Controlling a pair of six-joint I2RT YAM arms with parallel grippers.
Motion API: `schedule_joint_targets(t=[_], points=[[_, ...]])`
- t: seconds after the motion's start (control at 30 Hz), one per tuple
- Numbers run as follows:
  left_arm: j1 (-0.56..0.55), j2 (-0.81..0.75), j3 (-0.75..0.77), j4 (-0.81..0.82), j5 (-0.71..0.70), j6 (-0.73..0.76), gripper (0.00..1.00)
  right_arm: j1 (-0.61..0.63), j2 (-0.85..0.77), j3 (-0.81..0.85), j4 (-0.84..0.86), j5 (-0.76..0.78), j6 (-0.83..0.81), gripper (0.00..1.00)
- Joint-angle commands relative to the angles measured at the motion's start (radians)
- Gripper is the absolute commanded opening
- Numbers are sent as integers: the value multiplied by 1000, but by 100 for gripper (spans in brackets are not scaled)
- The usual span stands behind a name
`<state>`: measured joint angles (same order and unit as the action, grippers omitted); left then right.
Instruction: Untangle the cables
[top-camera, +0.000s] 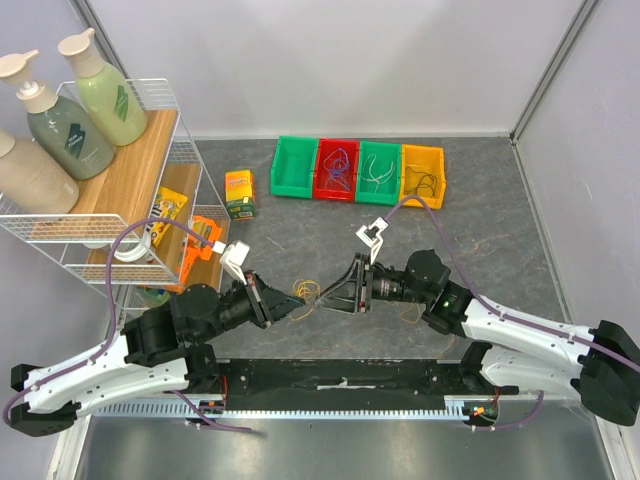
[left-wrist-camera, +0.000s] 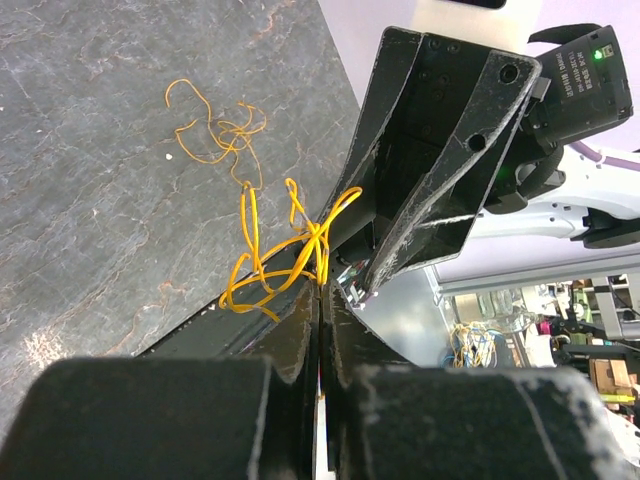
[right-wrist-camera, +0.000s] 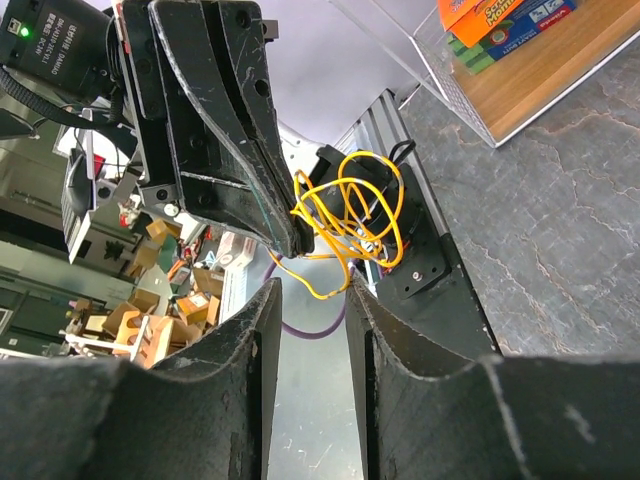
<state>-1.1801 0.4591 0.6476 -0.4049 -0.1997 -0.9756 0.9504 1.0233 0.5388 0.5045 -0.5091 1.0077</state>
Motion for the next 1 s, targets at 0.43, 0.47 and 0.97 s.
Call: schedule_joint_targets(t=[0.43,0.47,0.97], points=[[-1,-8,13,54,0,-5,19,16,-20,-2,27,70,-32,0],[0,-17,20,38,-4,-3,29,14,-34,4,-4,66,-67,0],[-1,-90,33,-60,-24,40,45,8,-146,78,-317,-84,-388,0]])
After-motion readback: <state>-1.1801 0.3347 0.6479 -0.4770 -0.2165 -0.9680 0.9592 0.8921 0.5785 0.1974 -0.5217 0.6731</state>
